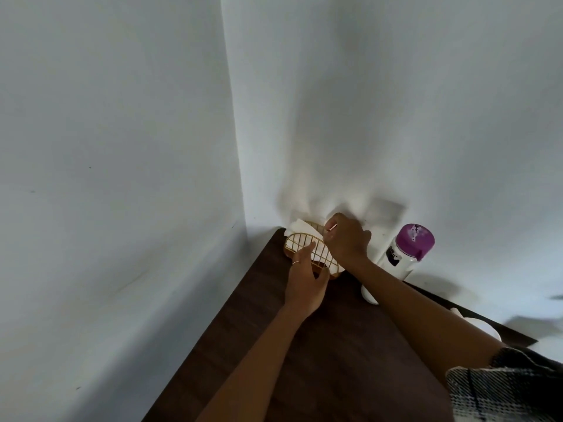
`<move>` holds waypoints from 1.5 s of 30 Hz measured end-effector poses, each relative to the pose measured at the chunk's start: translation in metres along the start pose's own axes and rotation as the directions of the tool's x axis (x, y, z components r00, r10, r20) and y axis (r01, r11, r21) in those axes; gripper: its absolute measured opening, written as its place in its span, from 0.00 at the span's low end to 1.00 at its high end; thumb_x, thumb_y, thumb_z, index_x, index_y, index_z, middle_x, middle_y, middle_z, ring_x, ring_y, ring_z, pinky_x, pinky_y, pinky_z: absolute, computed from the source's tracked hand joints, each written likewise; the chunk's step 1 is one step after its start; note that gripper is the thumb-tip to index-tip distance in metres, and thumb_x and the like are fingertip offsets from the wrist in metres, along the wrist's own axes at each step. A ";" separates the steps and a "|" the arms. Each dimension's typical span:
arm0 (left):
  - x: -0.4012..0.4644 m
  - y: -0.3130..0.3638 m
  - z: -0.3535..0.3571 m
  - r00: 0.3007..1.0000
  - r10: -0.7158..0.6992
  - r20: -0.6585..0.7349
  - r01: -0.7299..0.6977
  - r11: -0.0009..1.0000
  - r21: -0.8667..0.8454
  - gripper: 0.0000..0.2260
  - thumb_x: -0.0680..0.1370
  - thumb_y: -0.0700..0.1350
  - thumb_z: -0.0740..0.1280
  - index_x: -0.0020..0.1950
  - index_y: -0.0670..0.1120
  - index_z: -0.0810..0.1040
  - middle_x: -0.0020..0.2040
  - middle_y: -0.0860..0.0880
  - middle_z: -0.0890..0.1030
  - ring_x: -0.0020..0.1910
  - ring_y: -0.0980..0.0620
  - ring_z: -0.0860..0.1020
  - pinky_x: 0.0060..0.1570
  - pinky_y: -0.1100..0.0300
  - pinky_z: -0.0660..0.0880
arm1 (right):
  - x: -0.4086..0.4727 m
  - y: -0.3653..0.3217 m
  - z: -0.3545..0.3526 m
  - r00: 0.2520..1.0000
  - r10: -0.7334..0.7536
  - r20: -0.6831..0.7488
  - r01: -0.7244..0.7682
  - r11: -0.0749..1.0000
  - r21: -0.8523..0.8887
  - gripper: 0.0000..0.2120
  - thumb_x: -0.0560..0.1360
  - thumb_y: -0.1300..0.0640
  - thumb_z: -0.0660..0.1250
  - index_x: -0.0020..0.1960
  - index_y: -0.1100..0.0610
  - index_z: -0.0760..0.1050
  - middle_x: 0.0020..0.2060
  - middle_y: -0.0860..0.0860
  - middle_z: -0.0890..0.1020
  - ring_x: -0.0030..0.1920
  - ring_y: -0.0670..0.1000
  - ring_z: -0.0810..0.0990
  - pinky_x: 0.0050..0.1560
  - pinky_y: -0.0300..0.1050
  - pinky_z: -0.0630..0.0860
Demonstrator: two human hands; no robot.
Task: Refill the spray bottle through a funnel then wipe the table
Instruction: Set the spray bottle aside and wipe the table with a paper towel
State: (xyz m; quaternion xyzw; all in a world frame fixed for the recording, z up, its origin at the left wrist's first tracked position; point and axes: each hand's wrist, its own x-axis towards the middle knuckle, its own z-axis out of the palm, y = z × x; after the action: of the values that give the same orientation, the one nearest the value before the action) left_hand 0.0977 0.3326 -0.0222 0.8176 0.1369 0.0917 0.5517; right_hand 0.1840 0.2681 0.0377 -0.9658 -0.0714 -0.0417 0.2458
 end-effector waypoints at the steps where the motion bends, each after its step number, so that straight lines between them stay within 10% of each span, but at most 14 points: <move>1: 0.000 0.000 0.000 1.000 0.000 -0.004 0.000 1.000 -0.006 0.25 0.76 0.41 0.64 0.73 0.48 0.63 0.71 0.47 0.65 0.68 0.53 0.67 0.60 0.67 0.65 | 0.000 0.000 -0.001 1.000 -0.016 0.015 0.016 1.000 0.011 0.06 0.74 0.63 0.62 0.44 0.54 0.75 0.43 0.49 0.81 0.49 0.53 0.77 0.48 0.46 0.62; 15: 0.036 0.005 -0.018 0.934 -0.155 -0.320 0.136 0.987 -0.081 0.20 0.80 0.49 0.57 0.71 0.46 0.65 0.67 0.43 0.72 0.64 0.45 0.72 0.60 0.48 0.75 | 0.015 -0.013 -0.016 0.968 -0.201 0.149 0.193 0.979 0.067 0.06 0.73 0.63 0.64 0.48 0.57 0.77 0.48 0.53 0.78 0.49 0.53 0.77 0.44 0.42 0.69; 22: 0.084 0.019 -0.040 0.914 -0.387 -0.121 0.365 0.915 -0.171 0.17 0.78 0.47 0.64 0.65 0.43 0.73 0.61 0.43 0.78 0.49 0.51 0.77 0.47 0.59 0.74 | 0.007 -0.004 -0.013 0.964 -0.197 0.179 0.195 0.980 0.031 0.12 0.75 0.62 0.63 0.58 0.57 0.75 0.55 0.54 0.77 0.55 0.54 0.76 0.51 0.46 0.72; 29: 0.087 0.015 -0.043 0.940 -0.321 -0.115 0.299 0.938 -0.174 0.03 0.73 0.57 0.68 0.39 0.61 0.80 0.49 0.52 0.82 0.47 0.50 0.81 0.56 0.44 0.76 | 0.016 0.004 -0.017 0.959 -0.128 0.255 0.099 0.987 0.124 0.19 0.77 0.56 0.64 0.66 0.58 0.70 0.63 0.54 0.76 0.63 0.53 0.73 0.62 0.48 0.70; 36: 0.074 0.042 -0.050 0.994 -0.112 0.010 0.109 0.944 -0.312 0.05 0.78 0.44 0.65 0.52 0.47 0.78 0.47 0.53 0.80 0.42 0.57 0.79 0.40 0.67 0.76 | 0.014 0.000 -0.017 0.959 -0.104 0.265 0.011 0.944 0.331 0.18 0.73 0.55 0.69 0.61 0.59 0.75 0.59 0.54 0.79 0.60 0.53 0.76 0.62 0.51 0.71; 45: 0.067 0.040 -0.055 0.966 -0.202 0.163 0.235 0.948 -0.214 0.12 0.76 0.44 0.65 0.59 0.46 0.73 0.52 0.42 0.81 0.48 0.44 0.81 0.52 0.49 0.77 | 0.016 -0.012 -0.032 0.991 -0.111 0.073 0.072 0.912 0.405 0.08 0.75 0.58 0.67 0.50 0.62 0.78 0.48 0.53 0.82 0.45 0.48 0.76 0.39 0.34 0.66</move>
State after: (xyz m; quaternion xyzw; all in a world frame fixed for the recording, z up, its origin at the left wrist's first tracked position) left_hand 0.1490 0.3885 0.0358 0.7320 0.1762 -0.0121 0.6580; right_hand 0.1960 0.2649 0.0729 -0.8914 -0.1350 0.0080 0.4326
